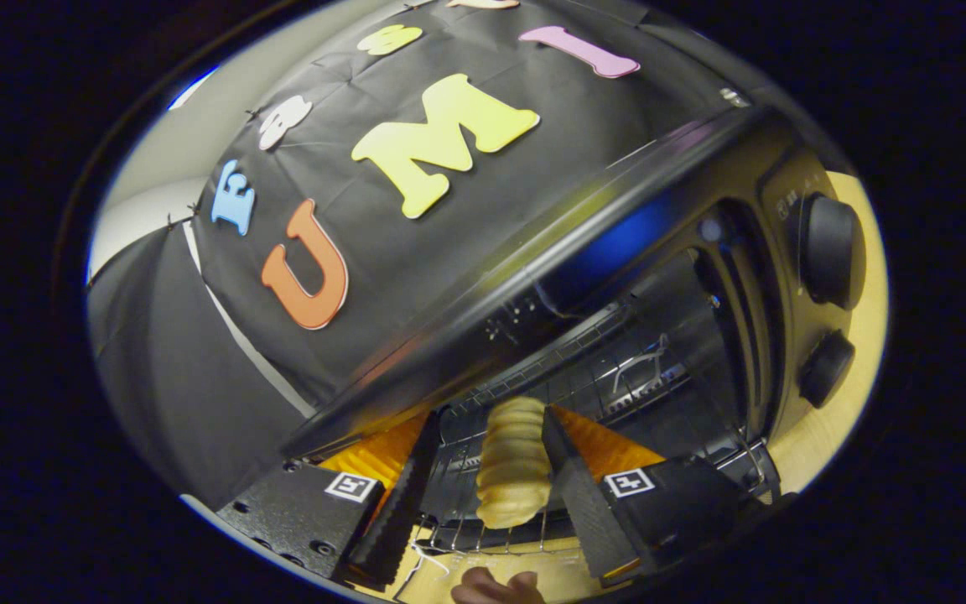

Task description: Open the toaster oven, put the food inside, and close the toaster oven door.

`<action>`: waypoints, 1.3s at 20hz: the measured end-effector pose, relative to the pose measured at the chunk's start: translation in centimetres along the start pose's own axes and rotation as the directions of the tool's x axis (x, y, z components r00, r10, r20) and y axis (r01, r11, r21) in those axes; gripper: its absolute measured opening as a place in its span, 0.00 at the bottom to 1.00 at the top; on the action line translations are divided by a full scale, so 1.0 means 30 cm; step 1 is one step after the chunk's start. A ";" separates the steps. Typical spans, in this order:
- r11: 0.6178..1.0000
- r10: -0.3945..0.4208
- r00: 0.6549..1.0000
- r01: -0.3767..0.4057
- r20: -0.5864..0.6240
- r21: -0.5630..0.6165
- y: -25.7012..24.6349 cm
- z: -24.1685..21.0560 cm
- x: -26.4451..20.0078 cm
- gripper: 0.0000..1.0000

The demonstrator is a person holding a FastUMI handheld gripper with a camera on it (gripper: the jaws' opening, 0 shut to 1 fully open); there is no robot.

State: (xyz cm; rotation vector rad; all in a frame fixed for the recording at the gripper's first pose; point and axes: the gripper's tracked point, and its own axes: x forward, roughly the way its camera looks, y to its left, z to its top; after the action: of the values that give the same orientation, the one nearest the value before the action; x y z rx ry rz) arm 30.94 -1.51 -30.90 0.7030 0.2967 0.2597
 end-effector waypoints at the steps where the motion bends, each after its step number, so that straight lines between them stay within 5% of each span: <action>1: 1.000 -0.003 1.000 0.003 -0.010 -0.001 0.003 -0.008 -0.010 0.87; 7: 0.999 -0.032 0.999 0.031 -0.031 -0.042 0.034 0.007 -0.189 0.97; 10: 0.992 -0.082 0.987 0.067 -0.138 -0.106 0.021 -0.025 -0.321 1.00; 12: 0.984 -0.112 0.990 0.098 -0.089 -0.149 0.016 0.009 -0.392 1.00; 15: 0.935 -0.238 0.970 0.216 -0.046 -0.280 -0.041 -0.004 -0.479 1.00; 19: 0.824 -0.383 0.922 0.313 -0.056 -0.472 -0.098 -0.128 -0.546 1.00; 24: 0.798 -0.429 0.888 0.286 -0.167 -0.530 -0.099 -0.330 -0.575 1.00; 26: 0.757 -0.451 0.883 0.303 -0.129 -0.579 -0.095 -0.333 -0.584 1.00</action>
State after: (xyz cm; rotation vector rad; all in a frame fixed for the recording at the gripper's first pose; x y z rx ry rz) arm 11.57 -3.48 -36.90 0.0229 0.5852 0.0327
